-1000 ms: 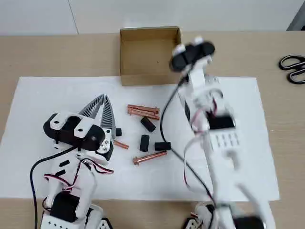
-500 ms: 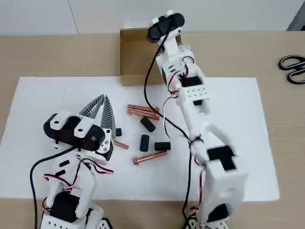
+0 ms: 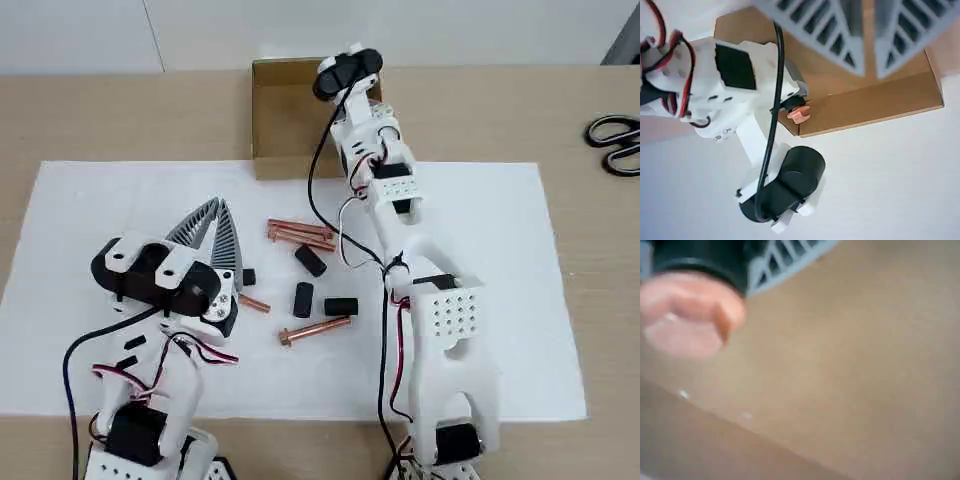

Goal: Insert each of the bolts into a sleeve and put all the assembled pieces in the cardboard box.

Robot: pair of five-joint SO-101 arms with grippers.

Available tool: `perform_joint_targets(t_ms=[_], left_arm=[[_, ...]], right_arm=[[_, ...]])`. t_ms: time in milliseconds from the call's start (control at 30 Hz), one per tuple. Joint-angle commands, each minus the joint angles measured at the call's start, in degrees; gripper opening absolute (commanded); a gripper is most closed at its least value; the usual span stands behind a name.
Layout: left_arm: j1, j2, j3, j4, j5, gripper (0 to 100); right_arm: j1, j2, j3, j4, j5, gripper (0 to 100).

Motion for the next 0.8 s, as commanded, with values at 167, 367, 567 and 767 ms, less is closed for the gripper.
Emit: perform_joint_targets(t_ms=[167,367,567,767], left_arm=[[-0.26,-0.79,-0.40,0.09,0.26,1],[-0.26,-0.79,-0.40,0.09,0.26,1],[-0.26,-0.79,-0.40,0.09,0.26,1],[-0.26,-0.79,-0.40,0.09,0.26,1]], right_arm=[[1.89,-1.01,-4.13,1.19,7.47,1.7],[3.12,1.36,-4.22,3.21,7.47,14.0],[2.86,1.89,-4.22,4.53,7.47,14.0],[2.86,1.36,-4.22,4.44,7.47,14.0]])
